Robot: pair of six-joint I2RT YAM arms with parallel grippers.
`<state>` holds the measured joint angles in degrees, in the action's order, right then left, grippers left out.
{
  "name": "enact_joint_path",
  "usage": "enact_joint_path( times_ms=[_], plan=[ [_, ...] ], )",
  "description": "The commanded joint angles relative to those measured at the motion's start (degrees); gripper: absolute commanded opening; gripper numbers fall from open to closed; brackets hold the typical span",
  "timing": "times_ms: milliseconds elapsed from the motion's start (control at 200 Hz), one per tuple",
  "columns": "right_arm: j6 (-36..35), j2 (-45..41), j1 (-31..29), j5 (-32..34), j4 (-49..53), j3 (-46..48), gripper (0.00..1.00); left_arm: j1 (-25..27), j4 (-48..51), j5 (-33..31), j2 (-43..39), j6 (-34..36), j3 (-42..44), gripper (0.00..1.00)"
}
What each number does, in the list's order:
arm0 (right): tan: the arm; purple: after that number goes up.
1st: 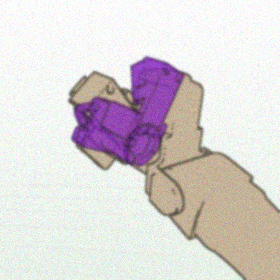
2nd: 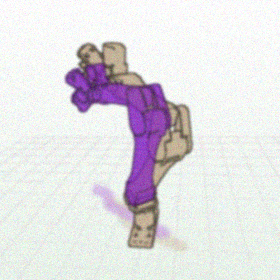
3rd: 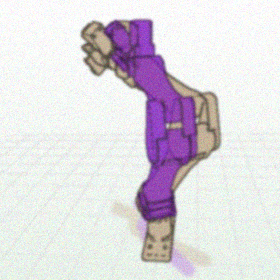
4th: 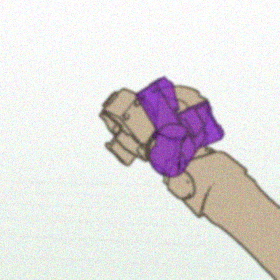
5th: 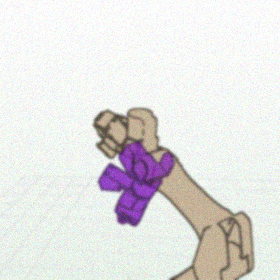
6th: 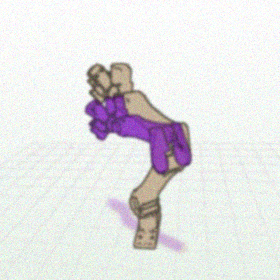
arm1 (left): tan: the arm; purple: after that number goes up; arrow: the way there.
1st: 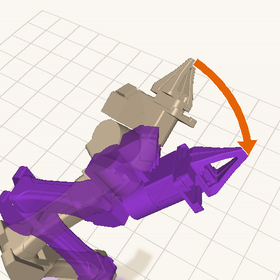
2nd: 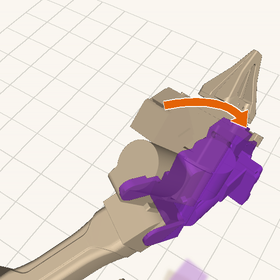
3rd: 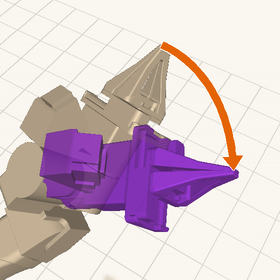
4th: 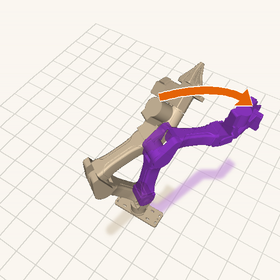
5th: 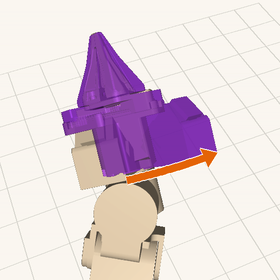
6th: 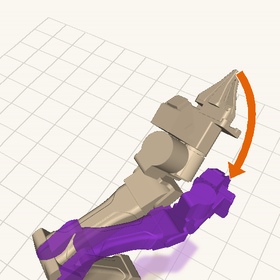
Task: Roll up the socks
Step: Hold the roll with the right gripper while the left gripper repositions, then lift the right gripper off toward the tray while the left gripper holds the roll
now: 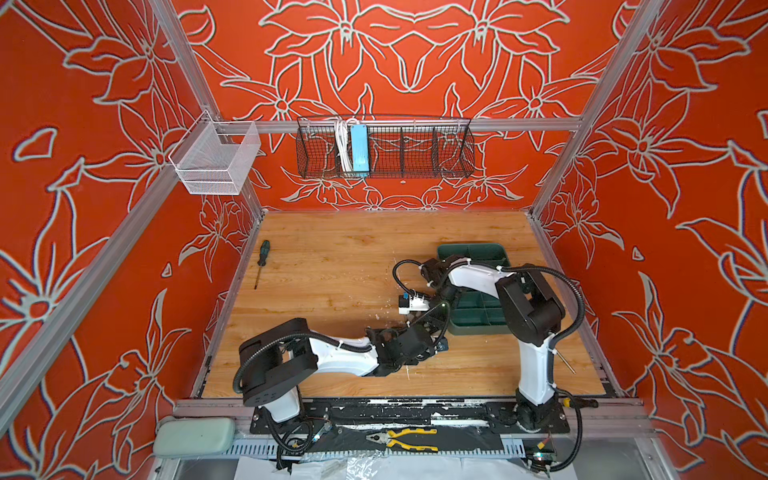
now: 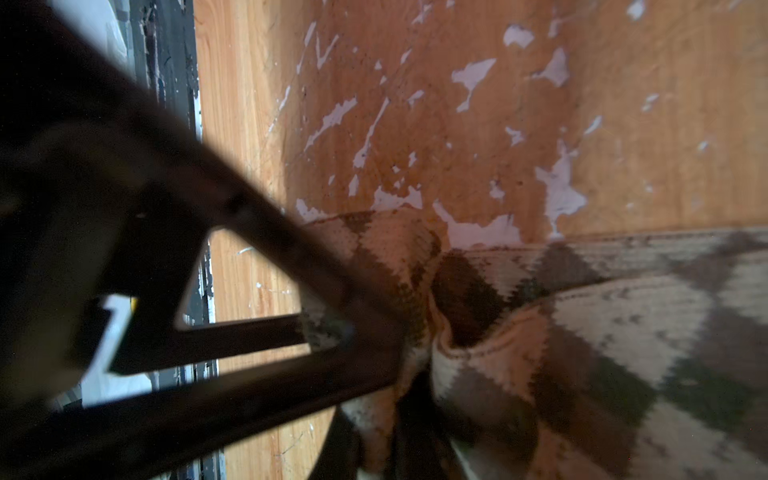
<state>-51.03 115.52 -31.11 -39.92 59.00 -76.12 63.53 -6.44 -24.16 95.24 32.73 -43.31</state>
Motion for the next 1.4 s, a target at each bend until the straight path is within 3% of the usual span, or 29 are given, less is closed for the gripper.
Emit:
enact_joint_path(
  times_ms=[0, 75, 210, 455, 545, 626, 641, 656, 666, 676, 681, 701, 891, 1036, 1116, 1186, 1291, 1331, 1396],
  plan=[
    [-2.54, 0.93, 0.3, -1.1, 4.32, -0.85, 0.0, -1.75, -2.63, -0.03, 1.87, -3.36, -1.02, 0.5],
    [-2.77, 0.52, 0.28, -1.45, 4.59, -1.05, 0.0, -2.22, -1.96, 1.35, 3.11, -4.33, -1.49, 0.36],
    [-2.75, -1.52, 0.26, -1.48, 3.55, -0.61, 0.0, -2.27, 2.64, 2.62, 4.81, -6.56, -4.3, 0.0],
    [-1.36, -4.74, 0.26, 0.94, -1.31, 1.42, 0.0, -2.27, 9.27, 6.4, 1.25, -10.16, -6.22, 0.0],
    [-1.51, -6.87, 0.31, 2.12, -2.8, 2.95, 0.16, -2.81, 10.43, 7.42, -0.84, -10.44, -4.98, 0.0],
    [-2.23, -9.21, 0.29, 2.38, -3.53, 4.23, 0.23, -3.82, 11.67, 8.16, -2.11, -10.89, -3.84, 0.0],
    [-2.28, -9.64, 0.27, 2.51, -3.54, 4.43, 0.27, -3.96, 11.77, 8.06, -2.24, -10.97, -3.7, 0.0],
    [-2.38, -10.15, 0.26, 2.63, -3.5, 4.55, 0.41, -4.14, 11.79, 7.86, -2.32, -10.94, -3.42, 0.0],
    [-2.47, -10.36, 0.26, 2.76, -3.44, 4.57, 0.54, -4.19, 11.8, 7.67, -2.34, -10.98, -3.31, 0.0],
    [-2.45, -10.62, 0.26, 2.86, -3.39, 4.68, 0.83, -4.2, 11.8, 7.52, -2.38, -10.97, -3.26, 0.0],
    [-2.43, -10.82, 0.26, 2.93, -3.38, 4.72, 0.9, -4.24, 11.8, 7.49, -2.36, -10.95, -3.22, 0.0],
    [-2.46, -11.3, 0.26, 3.2, -3.37, 4.87, 0.97, -4.29, 12.03, 7.39, -2.29, -10.91, -3.19, 0.0],
    [-1.65, -19.72, 1.49, 4.98, -4.85, 6.16, 0.98, -4.55, 17.08, 8.25, -0.23, -11.19, -5.37, 0.0],
    [4.55, -32.28, 6.54, 8.16, -16.51, 10.0, 0.98, -4.76, 19.39, 9.85, -1.1, -12.09, -5.79, 0.0],
    [13.64, -40.48, 9.07, 13.71, -28.98, 13.85, 0.98, -5.35, 22.44, 12.67, -0.89, -12.59, -7.19, 0.0],
    [24.18, -47.94, 9.32, 23.37, -42.77, 18.89, 0.98, -6.81, 27.22, 16.62, 0.41, -13.73, -9.95, 0.0],
    [36.64, -58.04, 9.33, 34.18, -56.94, 26.71, 0.98, -10.84, 36.23, 26.08, 4.63, -15.85, -16.14, 0.0],
    [37.44, -61.41, 9.32, 33.05, -60.08, 29.34, 0.98, -12.28, 38.75, 30.31, 6.71, -15.82, -18.32, 0.0],
    [34.32, -65.89, 9.32, 23.97, -59.57, 31.62, 0.98, -14.53, 42.83, 33.79, 10.2, -17.08, -21.87, 0.0]
  ],
)
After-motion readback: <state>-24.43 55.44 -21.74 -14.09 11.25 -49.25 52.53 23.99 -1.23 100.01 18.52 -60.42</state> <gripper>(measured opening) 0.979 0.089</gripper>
